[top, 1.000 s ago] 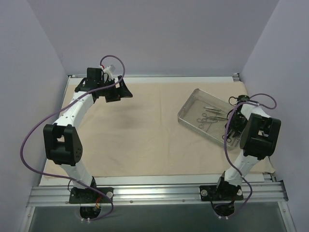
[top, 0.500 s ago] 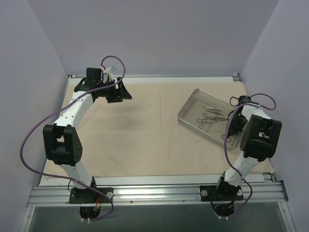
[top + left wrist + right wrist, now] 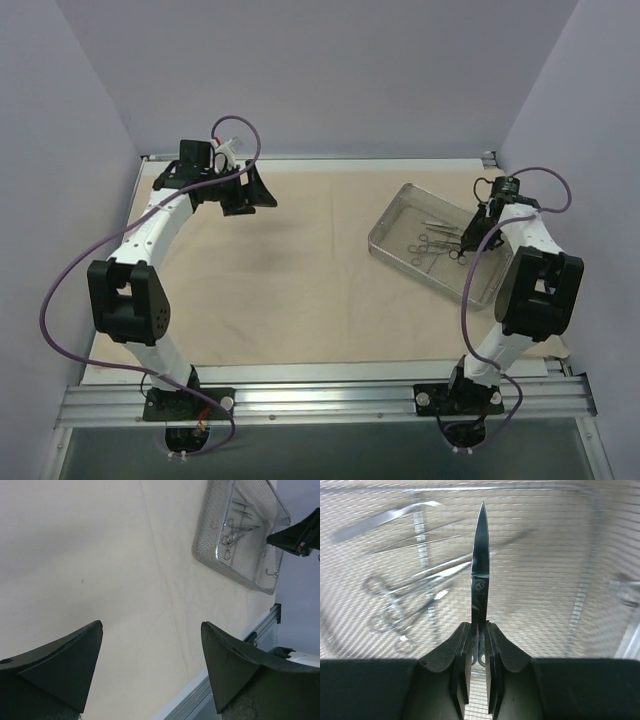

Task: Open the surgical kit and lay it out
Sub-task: Pick up the medical item from the container, then place the medical item in the surgical kit.

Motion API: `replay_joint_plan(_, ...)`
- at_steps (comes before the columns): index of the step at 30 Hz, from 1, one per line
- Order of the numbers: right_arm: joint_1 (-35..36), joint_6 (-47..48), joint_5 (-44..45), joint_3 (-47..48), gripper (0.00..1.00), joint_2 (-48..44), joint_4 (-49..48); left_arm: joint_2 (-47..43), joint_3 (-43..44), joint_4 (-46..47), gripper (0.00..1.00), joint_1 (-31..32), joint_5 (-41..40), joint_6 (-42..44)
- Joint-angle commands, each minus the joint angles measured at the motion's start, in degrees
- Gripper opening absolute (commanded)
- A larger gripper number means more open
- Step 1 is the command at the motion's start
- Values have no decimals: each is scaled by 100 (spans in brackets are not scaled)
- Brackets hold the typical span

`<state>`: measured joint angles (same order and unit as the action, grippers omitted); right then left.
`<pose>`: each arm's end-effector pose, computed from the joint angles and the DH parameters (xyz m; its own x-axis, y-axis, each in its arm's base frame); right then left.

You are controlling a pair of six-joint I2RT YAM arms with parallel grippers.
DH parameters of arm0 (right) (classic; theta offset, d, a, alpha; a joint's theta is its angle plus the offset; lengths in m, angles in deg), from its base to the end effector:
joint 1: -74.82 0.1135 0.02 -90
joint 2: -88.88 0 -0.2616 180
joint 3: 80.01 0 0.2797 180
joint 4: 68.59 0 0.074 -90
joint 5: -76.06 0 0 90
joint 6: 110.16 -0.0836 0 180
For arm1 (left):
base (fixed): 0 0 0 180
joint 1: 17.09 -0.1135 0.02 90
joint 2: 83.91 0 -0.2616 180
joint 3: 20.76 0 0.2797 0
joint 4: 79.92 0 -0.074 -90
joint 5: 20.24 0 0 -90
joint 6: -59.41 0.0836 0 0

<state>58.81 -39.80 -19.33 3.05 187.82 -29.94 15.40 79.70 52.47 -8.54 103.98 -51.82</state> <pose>0.4068 -0.1085 0.1673 -0.6626 0.5383 -0.5208 0.4724 0.8400 0.2671 0.4287 -0.1120 0.2735 -0.8514 -0.1748 -0.4945 0.2121 0.7475 -0.6294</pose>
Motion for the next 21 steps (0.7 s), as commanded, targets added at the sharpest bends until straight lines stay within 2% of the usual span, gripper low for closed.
replay_joint_plan(1,474,-57,-1101,236,0,-261,-305,-271,167,461,88,76,706,-117)
replay_joint_plan(8,1870,-172,-2279,1307,0,-32,-543,-640,-325,1342,85,331,1665,-249)
replay_joint_plan(11,2363,-207,-2868,1695,0,21,-736,-833,-553,1684,83,418,1834,-372)
replay_joint_plan(15,2795,-488,-3712,1775,0,-32,-1515,-1036,-774,1958,82,436,1852,-592)
replay_joint_plan(17,2954,-646,-3689,1792,0,3,-1650,-1184,-826,1800,81,428,1712,-558)
replay_joint_plan(21,3585,-936,-2919,1941,0,257,-1563,-1396,-853,896,79,384,702,-259)
